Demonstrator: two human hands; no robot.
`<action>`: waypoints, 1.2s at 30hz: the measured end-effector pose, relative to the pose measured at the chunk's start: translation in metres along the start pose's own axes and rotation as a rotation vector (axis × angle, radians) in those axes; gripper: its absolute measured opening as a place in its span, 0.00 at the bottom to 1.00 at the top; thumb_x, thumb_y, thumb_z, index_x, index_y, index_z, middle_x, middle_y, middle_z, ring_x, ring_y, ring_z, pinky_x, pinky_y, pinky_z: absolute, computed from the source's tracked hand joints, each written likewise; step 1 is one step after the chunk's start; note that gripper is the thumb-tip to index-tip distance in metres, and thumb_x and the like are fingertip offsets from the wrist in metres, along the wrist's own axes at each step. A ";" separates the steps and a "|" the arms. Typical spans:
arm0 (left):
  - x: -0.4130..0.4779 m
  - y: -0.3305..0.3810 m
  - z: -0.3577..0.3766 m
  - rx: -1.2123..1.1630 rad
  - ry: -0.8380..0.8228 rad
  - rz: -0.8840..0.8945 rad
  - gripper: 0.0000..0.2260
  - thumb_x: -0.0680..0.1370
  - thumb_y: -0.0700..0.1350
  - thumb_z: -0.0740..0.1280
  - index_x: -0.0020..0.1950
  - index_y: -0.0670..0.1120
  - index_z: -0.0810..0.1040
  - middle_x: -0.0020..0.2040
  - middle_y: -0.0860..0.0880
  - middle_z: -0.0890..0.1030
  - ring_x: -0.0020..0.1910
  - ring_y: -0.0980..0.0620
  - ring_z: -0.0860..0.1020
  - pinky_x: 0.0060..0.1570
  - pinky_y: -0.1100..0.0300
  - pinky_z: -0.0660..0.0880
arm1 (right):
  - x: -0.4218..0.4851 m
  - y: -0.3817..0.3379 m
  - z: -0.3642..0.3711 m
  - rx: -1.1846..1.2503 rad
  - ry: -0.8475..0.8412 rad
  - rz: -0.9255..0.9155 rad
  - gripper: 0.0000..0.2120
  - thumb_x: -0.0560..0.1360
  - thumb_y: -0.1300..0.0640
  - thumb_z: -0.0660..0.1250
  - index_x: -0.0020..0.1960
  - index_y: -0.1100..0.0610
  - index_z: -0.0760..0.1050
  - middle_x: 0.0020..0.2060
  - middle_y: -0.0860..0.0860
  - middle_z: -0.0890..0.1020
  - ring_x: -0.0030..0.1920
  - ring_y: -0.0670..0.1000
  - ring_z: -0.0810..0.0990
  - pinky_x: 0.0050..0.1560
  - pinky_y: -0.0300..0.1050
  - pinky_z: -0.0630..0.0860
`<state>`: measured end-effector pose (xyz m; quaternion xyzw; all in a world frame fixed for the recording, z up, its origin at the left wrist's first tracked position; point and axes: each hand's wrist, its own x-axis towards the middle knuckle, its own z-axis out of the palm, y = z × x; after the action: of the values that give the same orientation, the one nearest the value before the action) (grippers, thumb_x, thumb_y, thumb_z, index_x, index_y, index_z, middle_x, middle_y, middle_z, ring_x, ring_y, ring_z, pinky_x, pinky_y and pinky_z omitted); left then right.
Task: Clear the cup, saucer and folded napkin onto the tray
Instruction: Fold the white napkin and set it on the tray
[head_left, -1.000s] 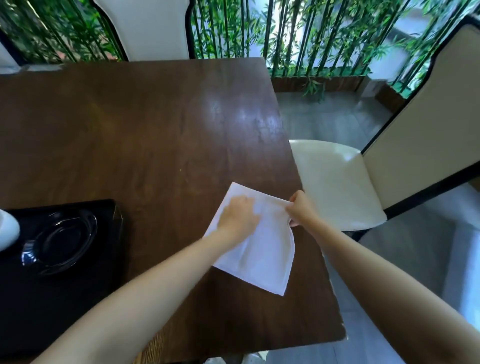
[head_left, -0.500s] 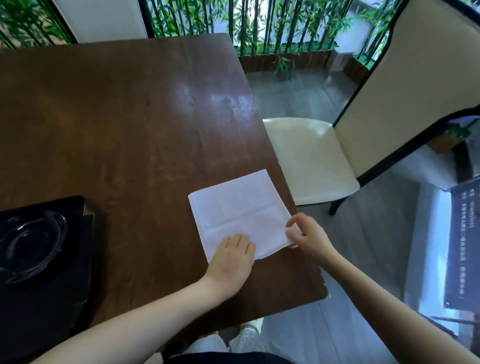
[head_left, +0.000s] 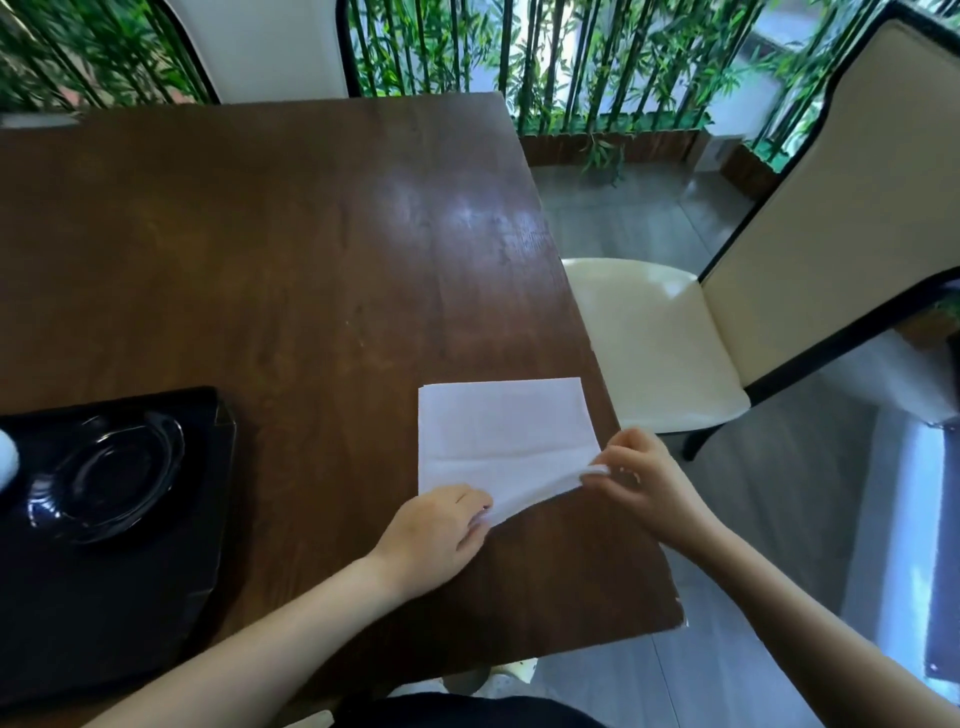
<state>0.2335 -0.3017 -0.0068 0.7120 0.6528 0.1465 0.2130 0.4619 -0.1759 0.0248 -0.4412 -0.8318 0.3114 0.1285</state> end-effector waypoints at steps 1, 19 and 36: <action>0.000 -0.003 0.000 -0.007 0.003 -0.007 0.17 0.77 0.55 0.61 0.61 0.48 0.76 0.56 0.50 0.81 0.52 0.52 0.79 0.49 0.66 0.72 | 0.007 -0.004 -0.003 0.055 -0.001 0.011 0.08 0.71 0.58 0.72 0.39 0.63 0.80 0.42 0.55 0.75 0.45 0.51 0.73 0.47 0.41 0.69; 0.098 -0.061 -0.045 -0.470 0.259 -0.477 0.04 0.76 0.44 0.65 0.50 0.50 0.76 0.50 0.51 0.78 0.48 0.54 0.75 0.37 0.67 0.69 | 0.114 0.000 0.035 0.306 0.371 0.450 0.10 0.77 0.56 0.59 0.50 0.60 0.75 0.40 0.50 0.78 0.41 0.50 0.74 0.40 0.41 0.66; 0.112 -0.043 0.025 0.346 0.113 -0.294 0.22 0.82 0.49 0.49 0.76 0.46 0.54 0.77 0.48 0.56 0.77 0.49 0.52 0.74 0.44 0.45 | 0.124 -0.020 0.108 -0.414 -0.035 -0.139 0.22 0.81 0.56 0.49 0.74 0.58 0.58 0.75 0.53 0.61 0.76 0.53 0.55 0.76 0.52 0.48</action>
<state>0.2204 -0.1912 -0.0578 0.6260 0.7757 0.0395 0.0698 0.3245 -0.1265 -0.0536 -0.3943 -0.9085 0.1318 0.0421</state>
